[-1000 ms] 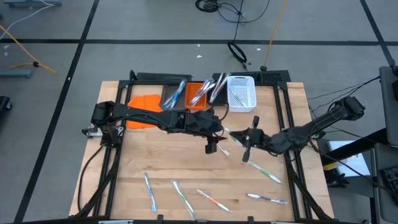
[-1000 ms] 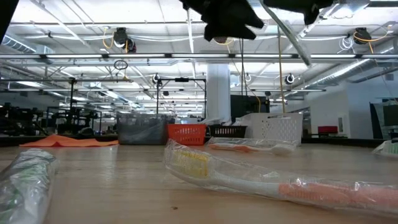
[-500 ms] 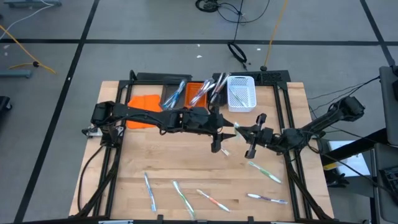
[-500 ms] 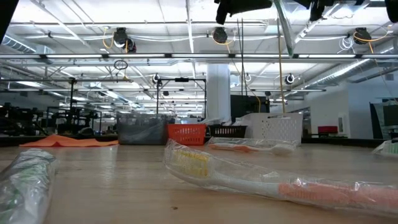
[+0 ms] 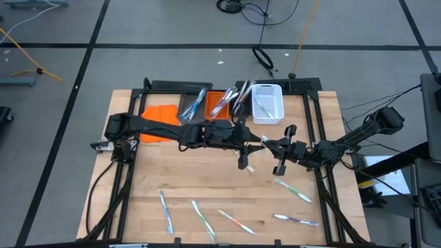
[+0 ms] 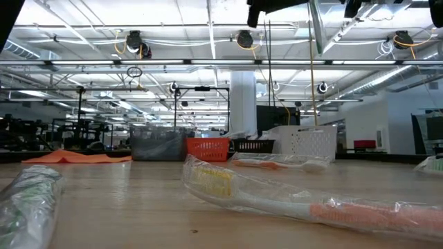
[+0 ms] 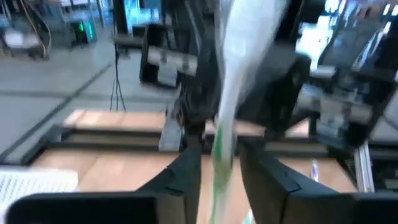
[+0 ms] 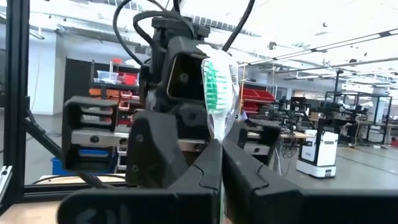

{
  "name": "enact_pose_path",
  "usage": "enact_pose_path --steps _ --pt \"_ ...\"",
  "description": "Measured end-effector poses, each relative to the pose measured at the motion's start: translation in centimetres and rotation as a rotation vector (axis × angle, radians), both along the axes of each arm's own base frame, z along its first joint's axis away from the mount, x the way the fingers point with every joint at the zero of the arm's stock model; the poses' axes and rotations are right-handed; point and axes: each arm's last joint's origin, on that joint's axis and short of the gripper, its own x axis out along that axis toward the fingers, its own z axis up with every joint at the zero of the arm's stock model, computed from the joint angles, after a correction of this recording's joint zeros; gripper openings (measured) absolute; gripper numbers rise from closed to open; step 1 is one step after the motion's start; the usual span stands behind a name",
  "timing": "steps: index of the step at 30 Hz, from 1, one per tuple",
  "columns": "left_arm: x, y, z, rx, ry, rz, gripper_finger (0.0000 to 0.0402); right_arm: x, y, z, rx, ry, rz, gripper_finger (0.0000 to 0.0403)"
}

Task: Pick & Place Toothbrushes
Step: Put the green toothbrush into the white bin

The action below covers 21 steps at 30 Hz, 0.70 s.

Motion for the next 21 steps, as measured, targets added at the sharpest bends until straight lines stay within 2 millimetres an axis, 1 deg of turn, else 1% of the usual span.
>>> enact_pose_path --steps 4,7,8,16,19,21 --pt "0.5 0.0 -0.9 -0.002 0.010 -0.008 0.0071 0.0 0.0 0.0 0.003 -0.002 -0.002 0.0000" --pt "0.7 0.0 -1.3 -0.008 0.014 -0.043 0.0024 0.0 0.0 -0.1 -0.002 0.008 -0.001 0.0000" --pt "0.7 0.0 -1.3 -0.010 0.013 -0.057 0.0014 0.0 0.0 -0.1 -0.002 0.009 0.000 0.0000" --pt "0.7 0.0 -1.3 -0.011 0.017 -0.062 0.0006 0.1 0.0 -0.1 -0.004 0.013 0.000 0.0001" --pt "0.7 0.2 -1.4 -0.007 0.031 -0.059 0.0005 0.1 0.0 -0.2 -0.008 0.021 -0.001 0.0010" --pt "0.7 0.3 -1.5 -0.007 0.036 -0.057 0.0004 0.1 0.0 -0.2 -0.009 0.023 -0.001 0.0023"
